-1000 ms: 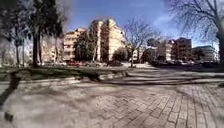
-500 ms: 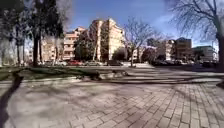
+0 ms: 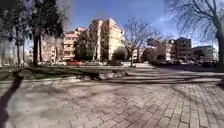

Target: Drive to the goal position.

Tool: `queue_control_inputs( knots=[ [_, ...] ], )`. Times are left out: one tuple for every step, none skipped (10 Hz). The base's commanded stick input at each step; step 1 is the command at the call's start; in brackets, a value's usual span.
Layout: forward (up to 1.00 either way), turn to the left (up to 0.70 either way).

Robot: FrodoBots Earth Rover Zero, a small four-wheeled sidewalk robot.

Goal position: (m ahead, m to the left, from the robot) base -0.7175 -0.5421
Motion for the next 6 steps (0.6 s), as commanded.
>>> queue_control_inputs(
  knots=[
    [0.0, -1.0],
    [0.0, -1.0],
    [0.0, -1.0],
    [0.0, -0.67],
    [0.0, 0.0],
    [0.0, 0.0]
  ],
)
